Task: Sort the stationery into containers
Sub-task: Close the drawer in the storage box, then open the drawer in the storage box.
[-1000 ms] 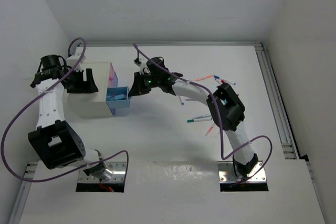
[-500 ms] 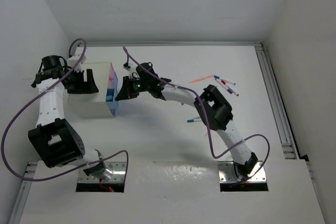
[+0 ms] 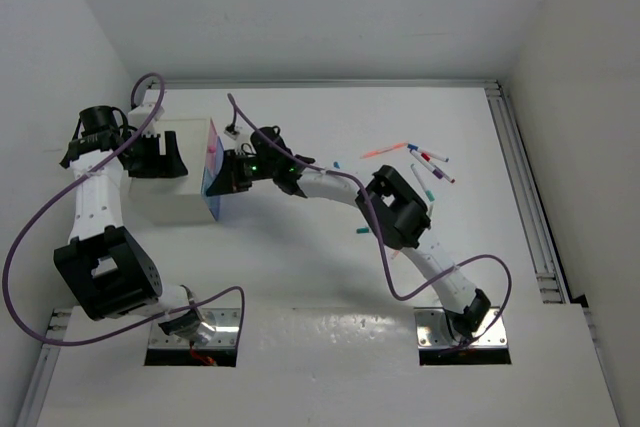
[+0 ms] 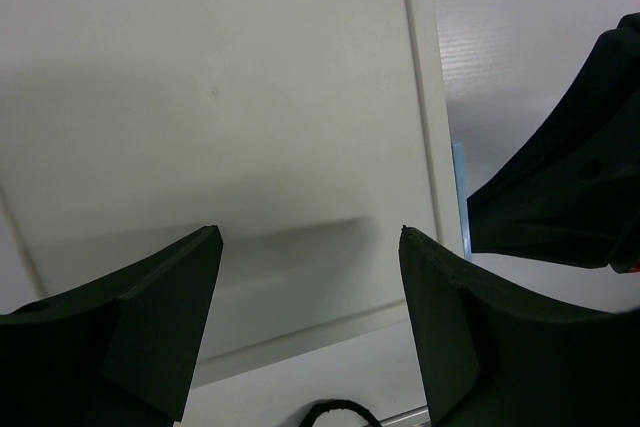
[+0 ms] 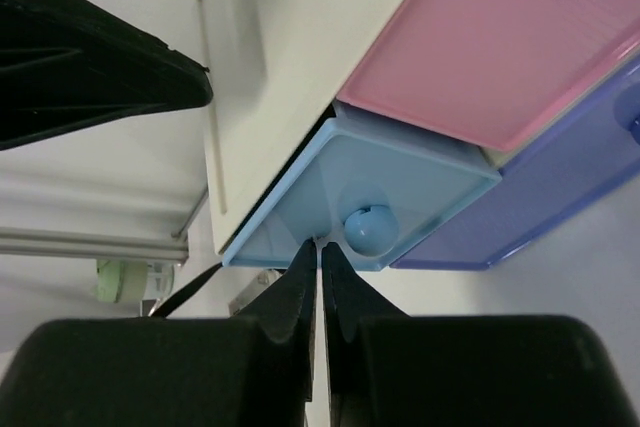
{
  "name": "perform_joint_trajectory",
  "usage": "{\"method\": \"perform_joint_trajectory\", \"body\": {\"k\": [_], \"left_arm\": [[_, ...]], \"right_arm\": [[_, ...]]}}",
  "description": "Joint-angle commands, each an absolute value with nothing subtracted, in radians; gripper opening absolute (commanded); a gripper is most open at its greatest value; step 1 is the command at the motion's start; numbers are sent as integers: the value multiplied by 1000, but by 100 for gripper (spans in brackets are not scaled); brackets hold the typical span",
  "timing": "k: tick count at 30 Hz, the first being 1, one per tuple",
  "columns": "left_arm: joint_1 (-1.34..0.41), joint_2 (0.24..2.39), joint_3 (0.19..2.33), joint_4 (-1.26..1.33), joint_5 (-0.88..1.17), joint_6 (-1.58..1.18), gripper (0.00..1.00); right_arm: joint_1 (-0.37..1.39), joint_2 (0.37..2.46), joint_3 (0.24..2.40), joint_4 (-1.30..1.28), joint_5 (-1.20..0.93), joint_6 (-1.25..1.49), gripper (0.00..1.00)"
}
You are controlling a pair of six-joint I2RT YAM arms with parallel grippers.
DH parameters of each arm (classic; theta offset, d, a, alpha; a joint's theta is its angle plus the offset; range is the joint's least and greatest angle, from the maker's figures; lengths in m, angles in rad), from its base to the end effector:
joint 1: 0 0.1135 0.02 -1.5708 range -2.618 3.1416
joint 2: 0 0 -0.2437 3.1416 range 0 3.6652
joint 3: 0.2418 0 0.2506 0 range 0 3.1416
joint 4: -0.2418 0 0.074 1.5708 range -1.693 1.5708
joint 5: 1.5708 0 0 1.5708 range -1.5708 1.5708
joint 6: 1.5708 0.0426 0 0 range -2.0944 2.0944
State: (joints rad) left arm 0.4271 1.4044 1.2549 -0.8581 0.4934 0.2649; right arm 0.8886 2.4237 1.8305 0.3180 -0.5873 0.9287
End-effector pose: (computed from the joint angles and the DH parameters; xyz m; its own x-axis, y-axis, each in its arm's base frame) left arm 0.2711 0.1012 0.2826 -0.7780 -0.1007 -0.6201 0.0715 0.9664 -0.2467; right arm 0.3248 0.4373 0.1578 -0.8893 -0.0375 -0.4558 -0.4511 0.2354 0.8609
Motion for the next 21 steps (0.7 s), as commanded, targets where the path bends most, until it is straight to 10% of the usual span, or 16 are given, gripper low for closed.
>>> {"method": "perform_joint_trajectory", "body": {"k": [1,12,21], "left_arm": [[439,1402,1223,-864,480,278,78],[437,1408,1212,-854,479,284,78],[439,1381,1181,-845,540,333,79]], "right_arm": [[907,2437,1882,423,-606,965,4],[847,2385,1853,428,-624,959,12],[769,2425,1922,477,-611,1009,56]]}}
